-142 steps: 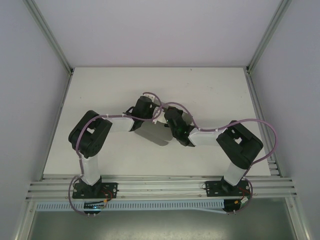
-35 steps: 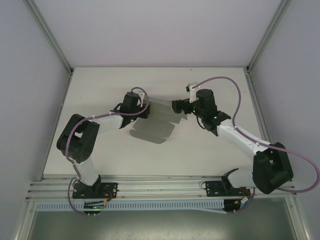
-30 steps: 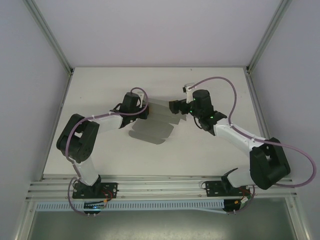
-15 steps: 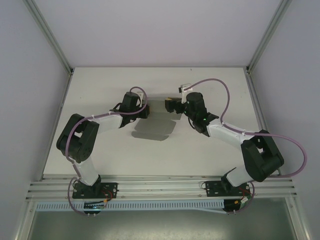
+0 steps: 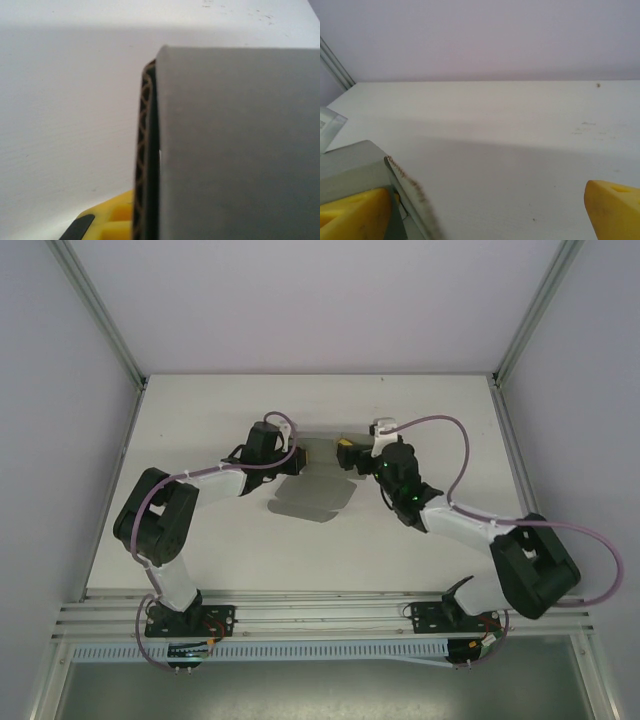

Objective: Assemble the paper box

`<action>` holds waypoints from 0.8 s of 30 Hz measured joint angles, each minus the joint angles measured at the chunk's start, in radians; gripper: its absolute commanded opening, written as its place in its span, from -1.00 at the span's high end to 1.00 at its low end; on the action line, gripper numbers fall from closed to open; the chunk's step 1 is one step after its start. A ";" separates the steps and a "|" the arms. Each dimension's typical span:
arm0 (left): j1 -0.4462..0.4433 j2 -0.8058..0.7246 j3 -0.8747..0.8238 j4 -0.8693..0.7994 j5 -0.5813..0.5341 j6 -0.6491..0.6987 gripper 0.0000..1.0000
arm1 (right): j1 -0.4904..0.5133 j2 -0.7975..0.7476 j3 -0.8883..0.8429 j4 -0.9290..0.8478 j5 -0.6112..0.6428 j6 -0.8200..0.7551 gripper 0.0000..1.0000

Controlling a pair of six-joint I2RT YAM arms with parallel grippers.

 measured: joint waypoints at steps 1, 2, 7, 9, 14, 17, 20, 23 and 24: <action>-0.002 0.000 0.001 0.001 0.000 0.000 1.00 | 0.000 -0.033 -0.007 -0.015 0.003 -0.001 -0.98; -0.004 0.000 0.001 0.002 0.000 0.000 1.00 | 0.000 -0.068 -0.011 -0.038 0.003 -0.001 -0.98; -0.006 0.000 0.006 0.001 -0.008 0.001 1.00 | 0.000 -0.240 -0.013 -0.231 0.007 -0.007 -0.98; -0.006 0.000 0.016 -0.002 -0.017 0.003 1.00 | 0.000 -0.294 -0.012 -0.333 0.006 -0.007 -0.98; -0.006 0.000 0.045 -0.010 -0.047 0.010 1.00 | 0.000 -0.368 -0.021 -0.537 0.000 -0.006 -0.98; -0.006 0.000 0.047 -0.012 -0.056 0.016 1.00 | -0.006 -0.385 -0.057 -0.593 -0.006 -0.003 -0.98; -0.006 0.000 0.047 -0.022 -0.060 0.023 1.00 | -0.027 -0.370 -0.088 -0.632 -0.008 0.009 -0.98; -0.006 0.000 0.047 -0.027 -0.061 0.030 1.00 | -0.052 -0.324 -0.095 -0.648 -0.007 0.024 -0.98; -0.006 0.000 0.047 -0.027 -0.060 0.031 1.00 | -0.055 -0.309 -0.095 -0.645 -0.007 0.024 -0.98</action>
